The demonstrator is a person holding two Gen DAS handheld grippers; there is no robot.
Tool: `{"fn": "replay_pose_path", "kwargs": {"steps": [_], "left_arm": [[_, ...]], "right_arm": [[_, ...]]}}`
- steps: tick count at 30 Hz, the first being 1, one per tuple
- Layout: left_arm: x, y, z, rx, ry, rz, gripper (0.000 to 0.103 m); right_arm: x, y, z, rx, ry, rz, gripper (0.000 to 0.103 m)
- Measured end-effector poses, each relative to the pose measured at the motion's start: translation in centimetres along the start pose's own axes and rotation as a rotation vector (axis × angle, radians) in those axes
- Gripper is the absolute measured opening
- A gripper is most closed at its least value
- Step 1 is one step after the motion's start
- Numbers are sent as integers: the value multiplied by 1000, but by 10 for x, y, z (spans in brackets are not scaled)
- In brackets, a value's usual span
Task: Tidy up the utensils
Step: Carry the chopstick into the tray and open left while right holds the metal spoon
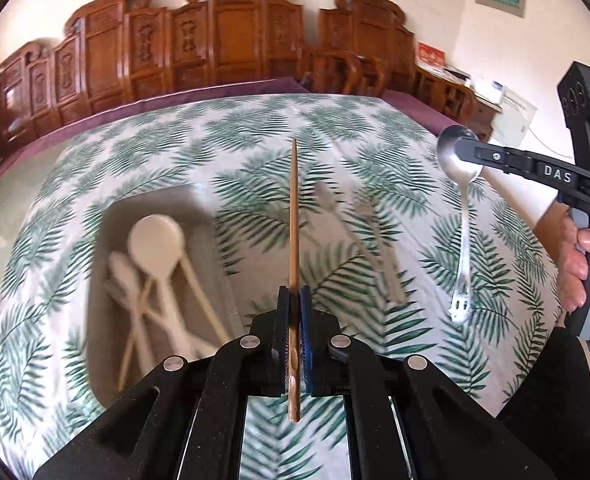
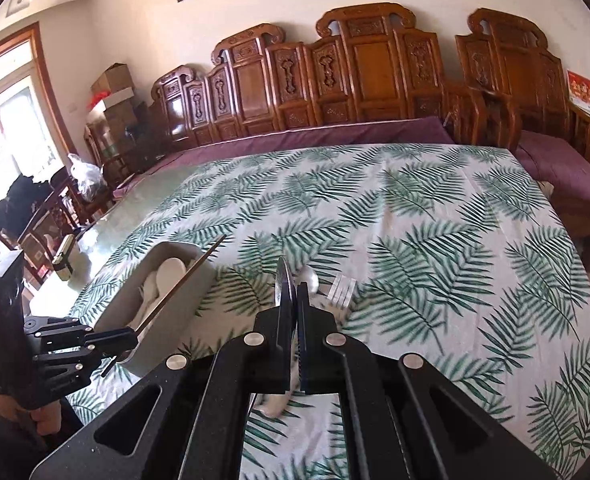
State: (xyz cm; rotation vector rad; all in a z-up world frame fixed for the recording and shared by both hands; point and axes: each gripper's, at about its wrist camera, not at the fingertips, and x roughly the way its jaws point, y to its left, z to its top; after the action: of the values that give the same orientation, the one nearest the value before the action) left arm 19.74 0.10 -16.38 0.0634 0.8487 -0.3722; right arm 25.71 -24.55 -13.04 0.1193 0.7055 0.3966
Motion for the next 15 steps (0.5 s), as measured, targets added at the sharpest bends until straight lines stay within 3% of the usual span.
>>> {"fn": "replay_pose_path", "kwargs": {"steps": [8,15], "left_arm": [[-20,36,-8,-66,-10,43,4],[-8,71,-15,-129,64,79,4]], "right_arm": [[19,38,6,-46,22,13,3],[29,62,14,-83,34,17,3]]}}
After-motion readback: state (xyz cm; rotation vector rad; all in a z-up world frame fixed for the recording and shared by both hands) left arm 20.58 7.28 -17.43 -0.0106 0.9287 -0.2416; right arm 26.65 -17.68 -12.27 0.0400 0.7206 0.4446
